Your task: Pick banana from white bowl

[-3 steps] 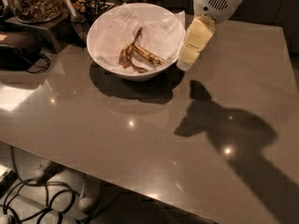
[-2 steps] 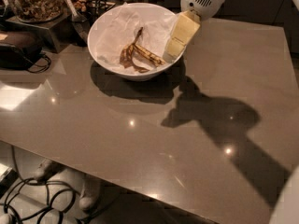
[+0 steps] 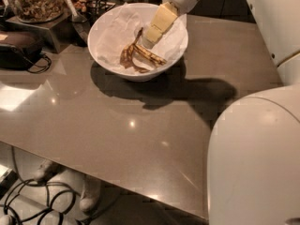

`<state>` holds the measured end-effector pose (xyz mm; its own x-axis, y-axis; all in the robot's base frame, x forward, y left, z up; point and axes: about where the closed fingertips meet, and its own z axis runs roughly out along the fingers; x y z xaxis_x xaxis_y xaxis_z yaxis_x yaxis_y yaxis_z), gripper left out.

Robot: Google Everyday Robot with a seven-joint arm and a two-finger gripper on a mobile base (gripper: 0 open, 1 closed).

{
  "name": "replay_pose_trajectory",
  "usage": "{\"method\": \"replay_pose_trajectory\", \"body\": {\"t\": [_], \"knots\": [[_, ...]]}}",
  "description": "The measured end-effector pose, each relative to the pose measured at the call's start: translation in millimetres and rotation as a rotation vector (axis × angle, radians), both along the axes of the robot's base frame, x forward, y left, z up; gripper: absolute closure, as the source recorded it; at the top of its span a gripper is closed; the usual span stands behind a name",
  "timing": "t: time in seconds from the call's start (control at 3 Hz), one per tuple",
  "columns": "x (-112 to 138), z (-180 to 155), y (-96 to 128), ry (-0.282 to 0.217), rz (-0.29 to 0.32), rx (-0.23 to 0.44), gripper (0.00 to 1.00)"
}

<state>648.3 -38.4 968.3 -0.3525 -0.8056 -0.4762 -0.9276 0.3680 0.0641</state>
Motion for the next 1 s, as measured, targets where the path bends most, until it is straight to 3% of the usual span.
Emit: {"method": "replay_pose_trajectory", "body": {"t": [0.33,1.0], "knots": [[10,3,5,-0.031,-0.011,0.019,0.00],[31,-14,16,-0.024,-0.095,-0.005,0.06]]}}
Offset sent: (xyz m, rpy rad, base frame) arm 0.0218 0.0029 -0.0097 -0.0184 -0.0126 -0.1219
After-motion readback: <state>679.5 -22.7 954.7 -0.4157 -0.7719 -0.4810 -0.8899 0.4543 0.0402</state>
